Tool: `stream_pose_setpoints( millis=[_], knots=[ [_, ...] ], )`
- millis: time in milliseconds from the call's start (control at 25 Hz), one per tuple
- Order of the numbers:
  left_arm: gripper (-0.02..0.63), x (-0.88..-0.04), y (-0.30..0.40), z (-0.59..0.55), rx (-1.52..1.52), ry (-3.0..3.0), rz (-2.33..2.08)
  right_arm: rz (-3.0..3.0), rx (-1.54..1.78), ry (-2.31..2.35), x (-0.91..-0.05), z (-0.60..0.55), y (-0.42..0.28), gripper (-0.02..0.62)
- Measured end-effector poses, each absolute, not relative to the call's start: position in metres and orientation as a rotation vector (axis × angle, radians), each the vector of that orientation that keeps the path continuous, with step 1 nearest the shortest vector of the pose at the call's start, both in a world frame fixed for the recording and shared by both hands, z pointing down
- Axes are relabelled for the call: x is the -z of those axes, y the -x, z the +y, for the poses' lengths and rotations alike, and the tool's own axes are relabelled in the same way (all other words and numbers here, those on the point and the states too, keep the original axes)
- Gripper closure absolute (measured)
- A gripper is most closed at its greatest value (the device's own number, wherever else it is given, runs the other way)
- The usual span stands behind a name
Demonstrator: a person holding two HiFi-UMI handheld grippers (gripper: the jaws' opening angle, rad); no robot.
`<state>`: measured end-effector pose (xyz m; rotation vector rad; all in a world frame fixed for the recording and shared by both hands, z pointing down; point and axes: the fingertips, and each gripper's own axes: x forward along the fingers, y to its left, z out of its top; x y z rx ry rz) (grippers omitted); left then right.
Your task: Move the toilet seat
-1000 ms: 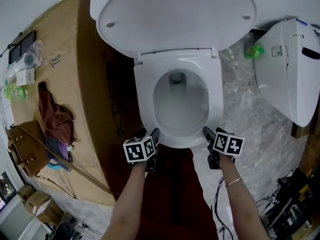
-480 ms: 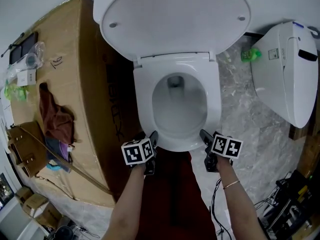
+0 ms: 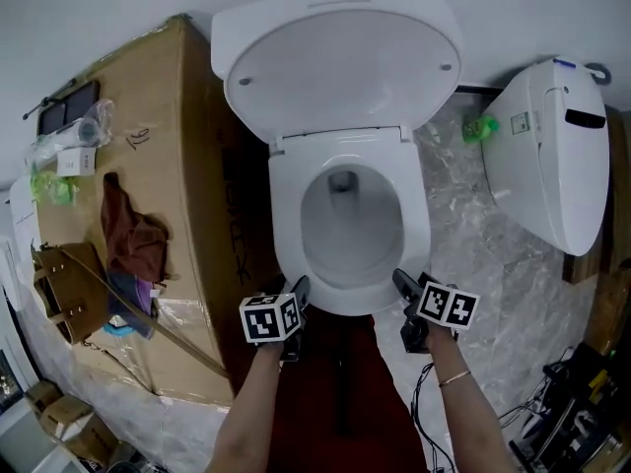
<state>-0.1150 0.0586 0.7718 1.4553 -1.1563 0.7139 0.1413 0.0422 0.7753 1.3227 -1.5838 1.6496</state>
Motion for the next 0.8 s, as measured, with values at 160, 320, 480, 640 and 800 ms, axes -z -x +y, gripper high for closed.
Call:
stream_pose_setpoints(
  millis=[160, 320, 480, 640, 800],
  knots=[
    [0.391, -0.743, 0.115, 0.057, -0.701, -1.498, -1.152, -1.612, -1.703, -1.368, -0.748, 0.037, -0.141, 0.305],
    [0.391, -0.725, 0.115, 0.052, -0.671, -1.501, -1.166, -1.64, -1.791, -1.419, -0.723, 0.029, -0.142, 0.305],
    [0.391, -0.704, 0.117, 0.046, -0.648, -1.511, -1.184, -1.674, -1.808, -1.445, -0.7, 0.021, -0.141, 0.305],
    [0.391, -0.683, 0.117, 0.039, -0.621, -1.527, -1.208, -1.713, -1.847, -1.47, -0.676, 0.011, -0.142, 0.305],
    [0.391, -0.666, 0.119, 0.032, -0.588, -1.538, -1.23, -1.737, -1.928, -1.504, -0.655, 0.001, -0.143, 0.305]
  ],
)
